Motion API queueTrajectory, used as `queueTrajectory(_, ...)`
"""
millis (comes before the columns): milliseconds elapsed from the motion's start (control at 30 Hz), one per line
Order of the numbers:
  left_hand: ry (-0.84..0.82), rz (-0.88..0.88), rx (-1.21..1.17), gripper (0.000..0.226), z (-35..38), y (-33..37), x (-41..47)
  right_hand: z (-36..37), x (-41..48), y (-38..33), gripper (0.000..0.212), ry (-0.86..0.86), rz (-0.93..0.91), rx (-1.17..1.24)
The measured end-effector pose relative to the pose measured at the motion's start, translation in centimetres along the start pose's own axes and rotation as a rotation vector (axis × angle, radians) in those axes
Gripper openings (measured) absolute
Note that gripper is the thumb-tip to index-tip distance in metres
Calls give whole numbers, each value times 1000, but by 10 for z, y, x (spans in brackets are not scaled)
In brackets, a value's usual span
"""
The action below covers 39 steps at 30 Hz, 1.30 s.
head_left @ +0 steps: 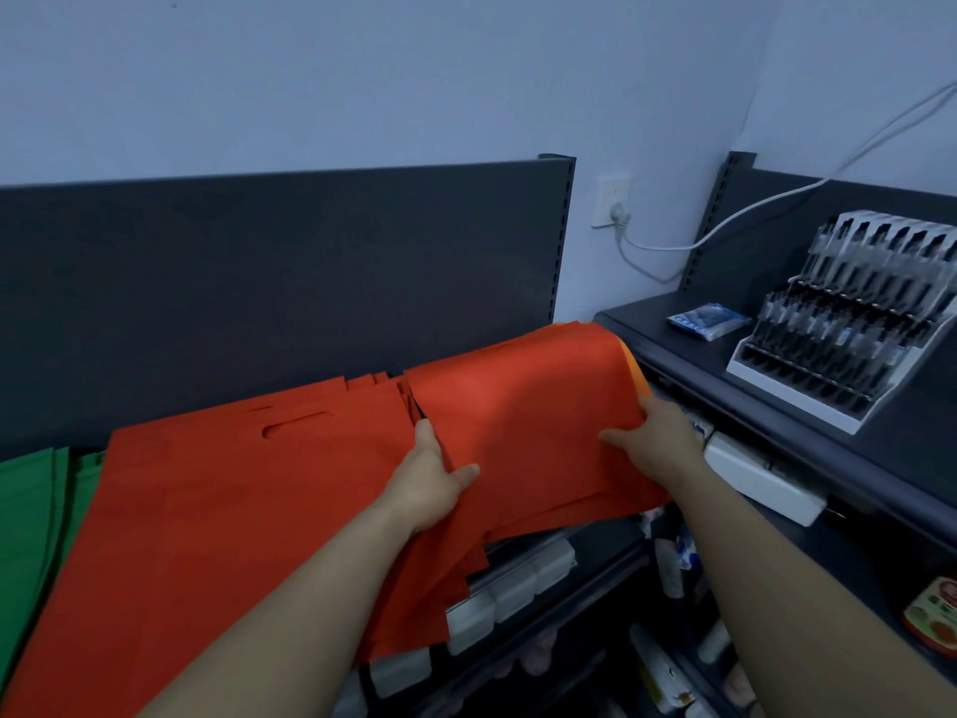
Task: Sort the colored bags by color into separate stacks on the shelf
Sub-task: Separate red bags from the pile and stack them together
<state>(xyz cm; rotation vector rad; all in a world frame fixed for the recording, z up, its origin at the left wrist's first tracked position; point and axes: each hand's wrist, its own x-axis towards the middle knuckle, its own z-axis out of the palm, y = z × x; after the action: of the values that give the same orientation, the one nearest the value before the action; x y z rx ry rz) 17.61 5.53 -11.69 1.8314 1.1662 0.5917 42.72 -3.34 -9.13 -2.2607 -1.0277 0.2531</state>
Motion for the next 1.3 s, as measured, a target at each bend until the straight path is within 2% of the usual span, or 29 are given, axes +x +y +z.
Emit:
queueTrajectory(67,-8,9,-69,59,0,3,1,-9,-2,-6,23,72,-47,200)
queueTrajectory(133,15,19,-137,65,-1,9,2,-22,-4,-19,16,127,-89,358)
queueTrajectory(367,209,129,-385,61,-19,43,8,-54,-16,-66,17,206,-211,610)
queueTrajectory(500,290,120,-608,52,-52,57,8,-58,-24,-87,29,163,-247,713)
queueTrajectory(667,303,43,-775,49,-98,52,-11,-47,-36,-122,26,22,-253,793)
queueTrajectory(867,510,67,-603,44,-150,23,-61,-6,-59,-166,16,-138,-301,783)
queueTrajectory(967,610,12,-463,43,-165,0,-89,22,-72,-178,16,-224,-311,737)
queueTrajectory(1033,631,-43,-403,43,-170,-18,-106,39,-81,-179,18,-270,-324,642)
queueTrajectory(1167,613,-200,-266,51,-168,-50,-128,70,-90,-170,37,-354,-340,366)
queueTrajectory(1300,556,-403,52,63,-162,-63,-143,82,-94,-155,49,-472,-334,78)
